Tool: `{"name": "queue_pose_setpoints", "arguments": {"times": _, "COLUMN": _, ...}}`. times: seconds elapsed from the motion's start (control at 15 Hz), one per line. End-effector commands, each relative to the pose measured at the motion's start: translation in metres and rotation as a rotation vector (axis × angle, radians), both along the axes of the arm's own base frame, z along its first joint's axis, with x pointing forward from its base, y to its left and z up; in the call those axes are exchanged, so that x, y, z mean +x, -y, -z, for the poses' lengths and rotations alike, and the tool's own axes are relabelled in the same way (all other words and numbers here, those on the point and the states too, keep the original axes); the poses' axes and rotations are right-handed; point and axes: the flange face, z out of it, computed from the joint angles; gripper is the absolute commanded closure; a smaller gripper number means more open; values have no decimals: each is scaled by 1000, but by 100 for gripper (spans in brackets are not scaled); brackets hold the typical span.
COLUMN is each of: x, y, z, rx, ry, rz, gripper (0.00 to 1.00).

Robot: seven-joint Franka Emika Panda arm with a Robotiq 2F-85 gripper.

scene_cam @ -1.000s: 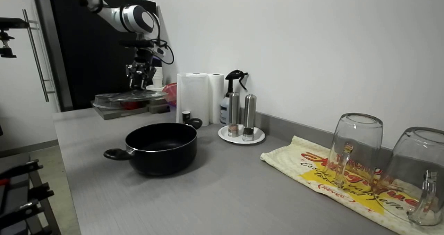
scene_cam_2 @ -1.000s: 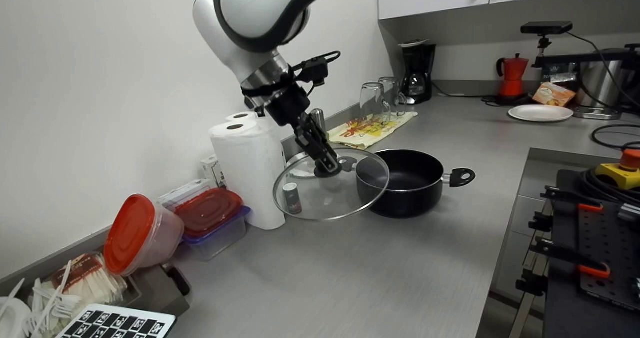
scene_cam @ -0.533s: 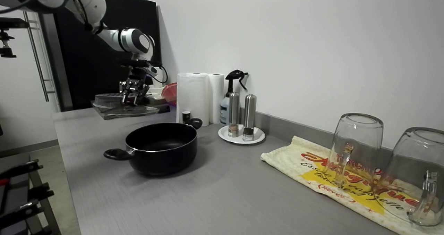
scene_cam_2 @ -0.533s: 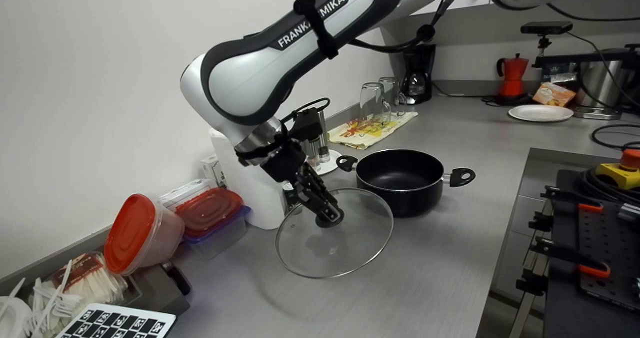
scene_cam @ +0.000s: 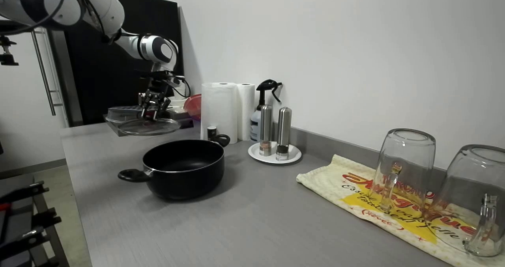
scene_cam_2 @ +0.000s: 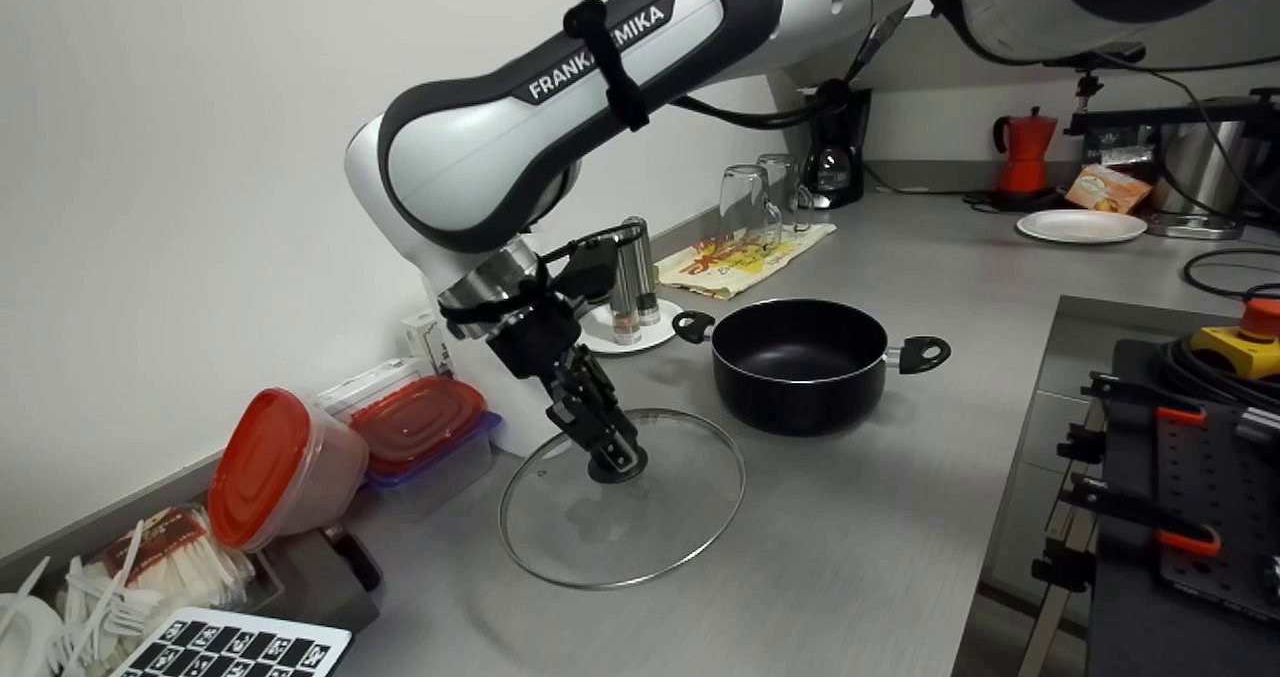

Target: Remove the lid from the pot

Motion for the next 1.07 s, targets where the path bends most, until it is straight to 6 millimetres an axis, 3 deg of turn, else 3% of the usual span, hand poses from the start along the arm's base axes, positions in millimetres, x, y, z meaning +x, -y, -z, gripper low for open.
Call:
{"name": "queue_pose_setpoints", "arguments": {"times": 0.0, "x": 8, "y": -10, "z": 22, "rx": 19, "ry": 40, "rz": 15, "gripper": 76}}
{"name": "queue_pose_setpoints", "arguments": {"times": 0.4, "x": 13, "y": -12, "z": 69, "rx": -17, "ry": 110, "rz": 15, "gripper": 76}}
{"name": "queue_pose_setpoints", "arguments": {"times": 1.0, "x": 14, "y": -7, "z": 84, "rx": -51, "ry": 117, "rz": 15, "gripper": 76}}
